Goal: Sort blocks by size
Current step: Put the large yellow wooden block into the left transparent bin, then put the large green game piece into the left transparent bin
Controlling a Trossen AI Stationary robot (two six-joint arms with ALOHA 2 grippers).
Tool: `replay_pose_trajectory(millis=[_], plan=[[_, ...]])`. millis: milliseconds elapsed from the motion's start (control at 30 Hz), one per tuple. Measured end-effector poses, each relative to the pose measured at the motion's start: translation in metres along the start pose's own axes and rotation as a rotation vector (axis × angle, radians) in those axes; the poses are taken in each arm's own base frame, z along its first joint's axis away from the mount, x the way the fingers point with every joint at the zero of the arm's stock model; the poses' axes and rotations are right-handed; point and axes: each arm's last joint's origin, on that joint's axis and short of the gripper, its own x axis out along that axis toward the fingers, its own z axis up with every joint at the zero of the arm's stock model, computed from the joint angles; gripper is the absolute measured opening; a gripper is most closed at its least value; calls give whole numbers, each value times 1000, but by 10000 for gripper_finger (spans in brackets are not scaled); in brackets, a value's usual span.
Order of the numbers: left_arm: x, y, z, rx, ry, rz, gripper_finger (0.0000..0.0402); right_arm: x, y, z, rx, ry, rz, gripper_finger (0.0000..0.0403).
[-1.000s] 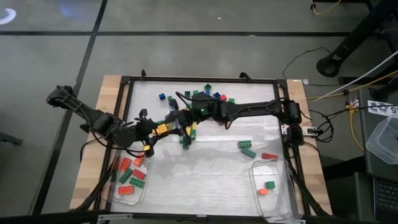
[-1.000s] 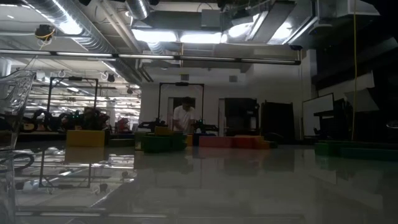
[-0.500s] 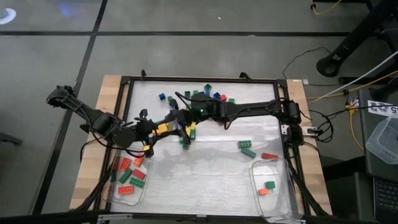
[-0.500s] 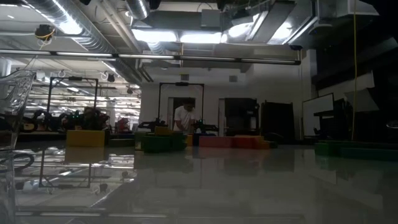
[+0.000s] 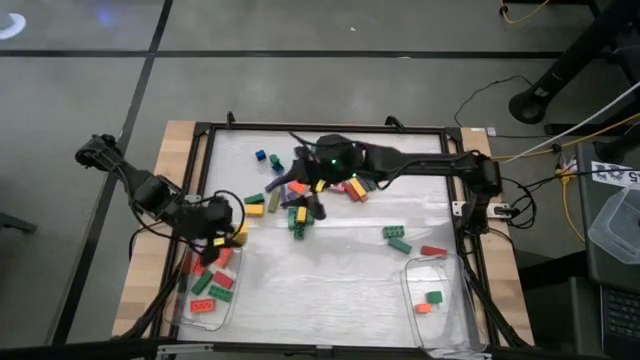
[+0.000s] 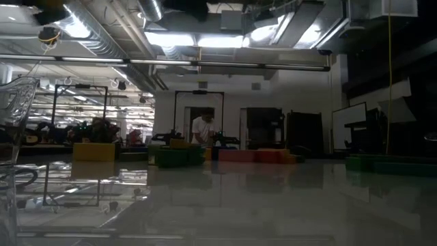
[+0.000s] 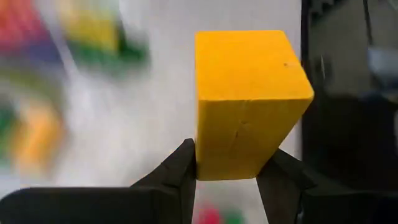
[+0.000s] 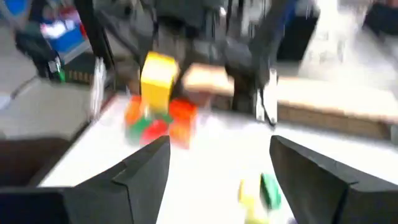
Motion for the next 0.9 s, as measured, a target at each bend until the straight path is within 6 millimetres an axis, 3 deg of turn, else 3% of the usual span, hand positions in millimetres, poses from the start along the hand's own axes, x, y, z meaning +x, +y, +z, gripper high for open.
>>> replay_pose_trajectory(millis=[133, 267, 533, 900], plan=[[-1, -1, -17, -249, 294, -51, 131, -5, 0, -14, 56, 155, -16, 264], [-2, -5, -24, -363, 401, -64, 170, -2, -2, -34, 95, 335, -93, 257], [0, -9, -27, -463, 409, -26, 187, 24, -7, -71, 124, 522, -91, 248], [10, -11, -25, -401, 333, 44, 189, 60, -12, -123, -240, 701, 103, 248]])
